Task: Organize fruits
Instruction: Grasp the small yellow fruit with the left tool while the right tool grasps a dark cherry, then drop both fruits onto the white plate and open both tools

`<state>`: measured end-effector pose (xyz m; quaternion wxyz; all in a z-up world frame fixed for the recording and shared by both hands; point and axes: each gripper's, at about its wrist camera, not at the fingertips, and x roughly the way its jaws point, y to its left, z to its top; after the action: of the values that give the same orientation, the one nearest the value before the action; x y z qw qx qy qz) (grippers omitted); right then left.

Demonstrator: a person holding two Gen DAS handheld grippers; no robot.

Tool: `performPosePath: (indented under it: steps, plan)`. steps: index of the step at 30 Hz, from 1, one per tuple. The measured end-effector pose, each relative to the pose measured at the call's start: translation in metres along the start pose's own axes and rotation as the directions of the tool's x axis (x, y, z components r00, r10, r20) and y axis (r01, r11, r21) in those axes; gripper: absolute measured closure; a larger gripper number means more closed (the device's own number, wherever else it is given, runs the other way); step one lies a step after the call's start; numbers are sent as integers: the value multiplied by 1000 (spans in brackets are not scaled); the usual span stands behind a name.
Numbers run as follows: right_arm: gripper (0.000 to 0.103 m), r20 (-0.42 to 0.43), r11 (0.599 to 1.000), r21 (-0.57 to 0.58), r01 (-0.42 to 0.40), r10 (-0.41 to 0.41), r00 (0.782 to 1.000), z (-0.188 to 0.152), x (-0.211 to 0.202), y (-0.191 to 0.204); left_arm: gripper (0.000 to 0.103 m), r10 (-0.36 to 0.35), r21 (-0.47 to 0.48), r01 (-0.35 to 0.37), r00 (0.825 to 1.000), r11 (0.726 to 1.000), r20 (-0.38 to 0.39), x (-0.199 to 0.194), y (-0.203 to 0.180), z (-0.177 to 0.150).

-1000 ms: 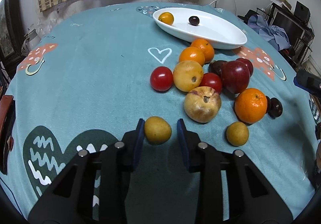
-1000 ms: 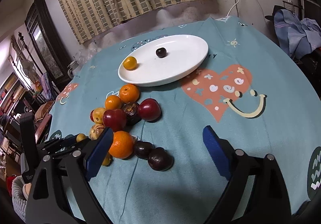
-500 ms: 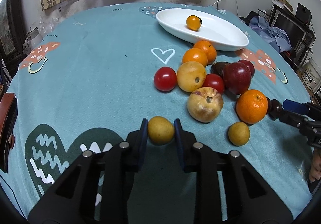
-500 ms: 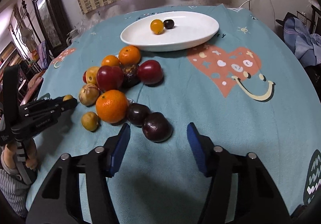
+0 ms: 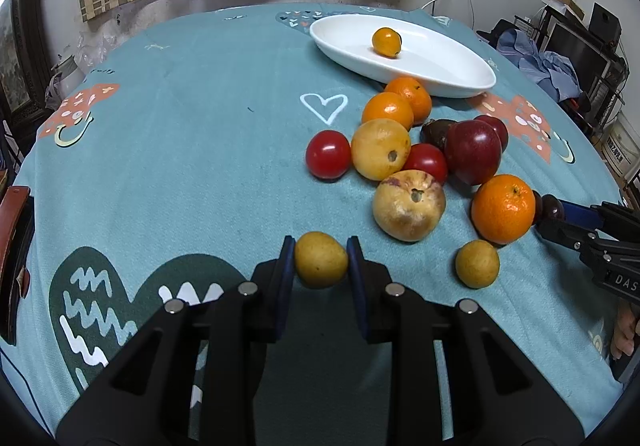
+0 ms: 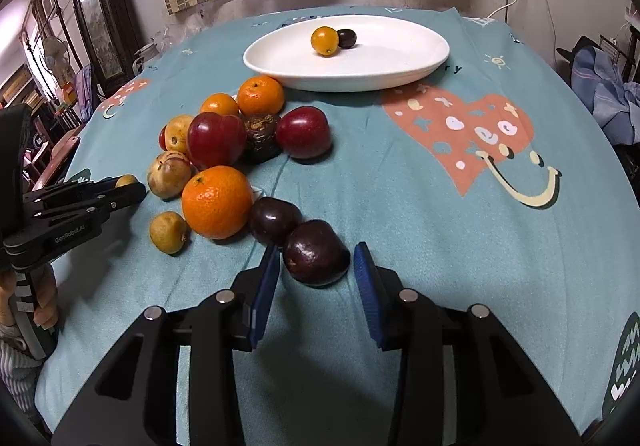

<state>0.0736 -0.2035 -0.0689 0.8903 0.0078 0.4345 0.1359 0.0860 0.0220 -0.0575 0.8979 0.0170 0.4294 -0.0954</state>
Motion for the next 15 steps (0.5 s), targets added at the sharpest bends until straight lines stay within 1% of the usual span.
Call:
performPosePath:
  steps: [3, 4, 6, 15]
  plan:
    - [65, 1, 1000, 2, -9, 9, 1000, 1, 1, 0, 77, -2, -2, 2, 1000, 1000, 0, 0, 0, 0]
    - [68, 5, 1000, 4, -11, 11, 1000, 2, 0, -1, 77, -3, -3, 3, 1000, 1000, 0, 0, 0, 0]
    - [70, 7, 1000, 7, -11, 11, 1000, 1, 0, -1, 77, -6, -7, 6, 1000, 1000, 3, 0, 1, 0]
    - [71, 70, 999, 34, -24, 22, 997, 4, -17, -5, 77, -6, -7, 7, 999, 1000, 48, -12, -2, 2]
